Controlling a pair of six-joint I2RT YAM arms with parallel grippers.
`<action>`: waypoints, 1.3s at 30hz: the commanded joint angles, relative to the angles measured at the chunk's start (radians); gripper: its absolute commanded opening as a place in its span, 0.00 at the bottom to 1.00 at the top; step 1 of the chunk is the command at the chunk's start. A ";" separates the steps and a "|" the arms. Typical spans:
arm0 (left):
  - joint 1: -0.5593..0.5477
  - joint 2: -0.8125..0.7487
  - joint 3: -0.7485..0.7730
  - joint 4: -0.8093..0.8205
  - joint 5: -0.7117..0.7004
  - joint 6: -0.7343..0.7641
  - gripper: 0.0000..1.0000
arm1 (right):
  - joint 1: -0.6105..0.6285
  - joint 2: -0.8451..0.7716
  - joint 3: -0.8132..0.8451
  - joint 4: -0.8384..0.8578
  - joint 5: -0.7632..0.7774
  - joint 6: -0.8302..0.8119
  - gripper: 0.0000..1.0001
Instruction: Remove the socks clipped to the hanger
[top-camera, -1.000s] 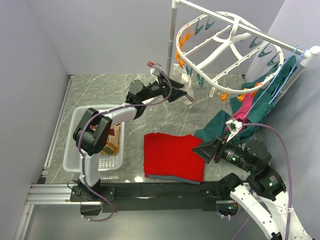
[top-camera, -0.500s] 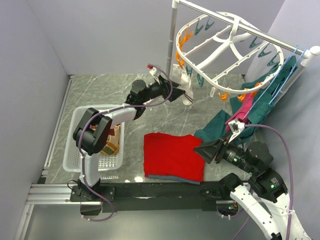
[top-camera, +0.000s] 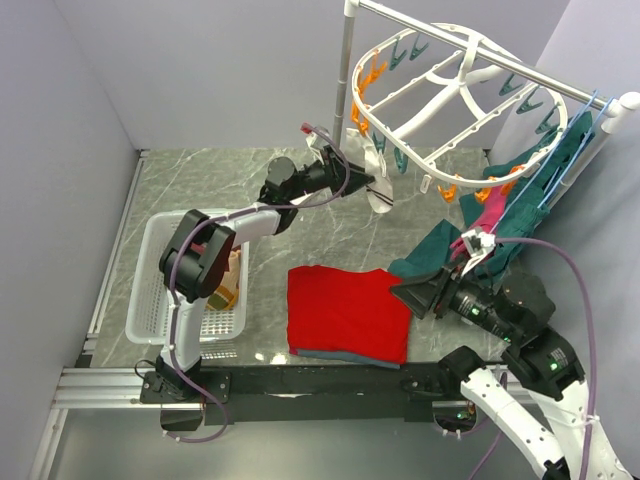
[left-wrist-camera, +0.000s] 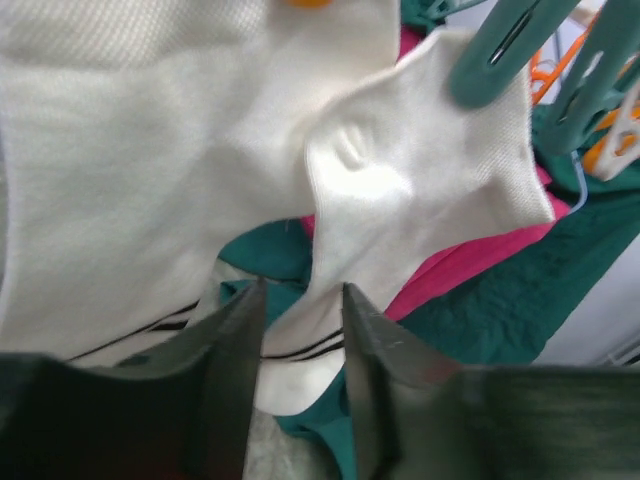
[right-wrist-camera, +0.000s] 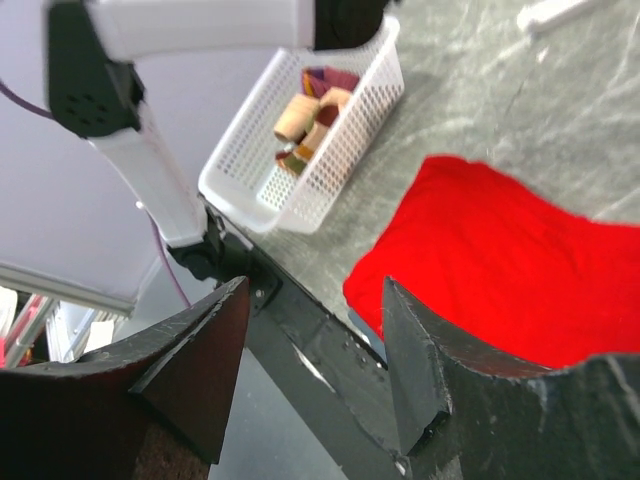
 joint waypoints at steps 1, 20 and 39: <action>-0.014 -0.061 -0.022 0.124 0.035 -0.046 0.37 | 0.003 0.058 0.119 -0.031 0.038 -0.053 0.62; -0.162 -0.286 -0.241 0.102 -0.075 -0.027 0.01 | 0.030 0.357 0.533 -0.175 0.262 -0.114 0.60; -0.179 -0.455 -0.387 0.042 -0.106 -0.052 0.01 | 0.344 0.788 0.861 -0.153 0.914 -0.237 0.61</action>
